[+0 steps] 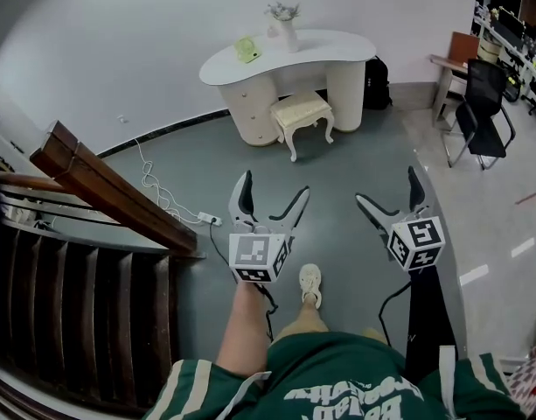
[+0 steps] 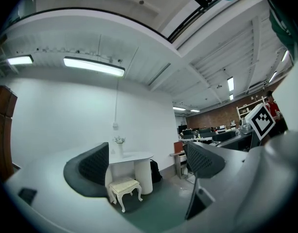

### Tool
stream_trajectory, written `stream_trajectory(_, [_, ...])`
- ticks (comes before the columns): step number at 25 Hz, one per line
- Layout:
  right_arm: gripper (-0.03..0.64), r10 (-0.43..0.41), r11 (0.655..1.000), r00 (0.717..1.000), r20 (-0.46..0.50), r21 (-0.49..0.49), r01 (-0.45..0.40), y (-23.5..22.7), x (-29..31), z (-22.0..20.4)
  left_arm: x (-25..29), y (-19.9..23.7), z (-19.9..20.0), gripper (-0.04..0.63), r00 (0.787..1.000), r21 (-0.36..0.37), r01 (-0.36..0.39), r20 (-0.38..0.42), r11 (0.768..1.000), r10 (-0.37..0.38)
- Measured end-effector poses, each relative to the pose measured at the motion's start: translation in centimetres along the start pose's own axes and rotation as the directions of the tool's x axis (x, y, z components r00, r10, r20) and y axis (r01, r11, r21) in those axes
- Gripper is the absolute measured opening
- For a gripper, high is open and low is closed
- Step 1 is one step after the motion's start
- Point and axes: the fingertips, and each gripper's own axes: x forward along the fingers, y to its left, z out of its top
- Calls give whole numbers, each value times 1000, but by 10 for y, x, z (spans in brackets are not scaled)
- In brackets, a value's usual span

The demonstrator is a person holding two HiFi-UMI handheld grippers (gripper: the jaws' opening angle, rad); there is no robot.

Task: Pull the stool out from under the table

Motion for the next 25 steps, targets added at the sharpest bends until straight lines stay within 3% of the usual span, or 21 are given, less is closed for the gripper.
stream_trajectory(8, [597, 25, 997, 998, -55, -70, -29, -11, 94, -6, 78, 49, -22, 483, 1000, 19, 19, -16, 1000, -19])
stream_trajectory(19, [597, -12, 996, 993, -115, -86, 2, -40, 199, -5, 179, 119, -36, 482, 999, 42, 30, -32, 999, -29])
stream_trajectory(25, [597, -9, 996, 991, -135, -84, -2, -46, 241, -11, 215, 137, -47, 483, 996, 33, 80, -44, 996, -79])
